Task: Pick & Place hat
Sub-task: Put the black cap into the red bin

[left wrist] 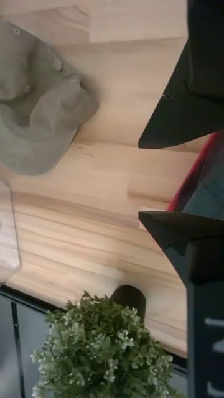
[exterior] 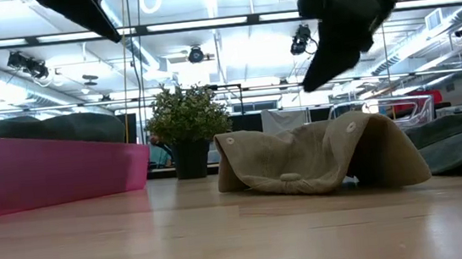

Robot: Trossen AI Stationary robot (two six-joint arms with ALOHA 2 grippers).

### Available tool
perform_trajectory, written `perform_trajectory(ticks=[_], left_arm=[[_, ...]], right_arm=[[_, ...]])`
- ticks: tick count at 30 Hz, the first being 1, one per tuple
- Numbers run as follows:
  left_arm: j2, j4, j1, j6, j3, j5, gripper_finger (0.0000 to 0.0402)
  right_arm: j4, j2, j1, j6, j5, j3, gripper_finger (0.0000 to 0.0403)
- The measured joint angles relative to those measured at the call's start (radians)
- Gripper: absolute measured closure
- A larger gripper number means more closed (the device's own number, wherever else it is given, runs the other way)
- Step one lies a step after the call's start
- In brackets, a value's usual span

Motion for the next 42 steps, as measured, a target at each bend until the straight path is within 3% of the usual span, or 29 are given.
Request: perform_trajectory(ticks=[8,15,26,42], left_arm=[[0.007,0.044,0.001,0.000,0.000,0.000,0.0225],[0.007,0.135,0.001,-0.001,0.000,0.000,0.0225],[0.033,0.195,0.029,0.000,0.000,-0.008,0.0225],[0.166,0.232,0.107,0.001,0.000,-0.007,0.0225]], right_arm=[[-0.431,-0.001,0.113,0.082,-0.003,0.234,0.0270],[-0.626,0.006,0.203,0.268,-0.049,0.232,0.0251],[-0.663,0.006,0.276,0.512,-0.066,0.094,0.0179],[-0.600,0.005,0.268,0.610,-0.070,-0.095,0.0175]])
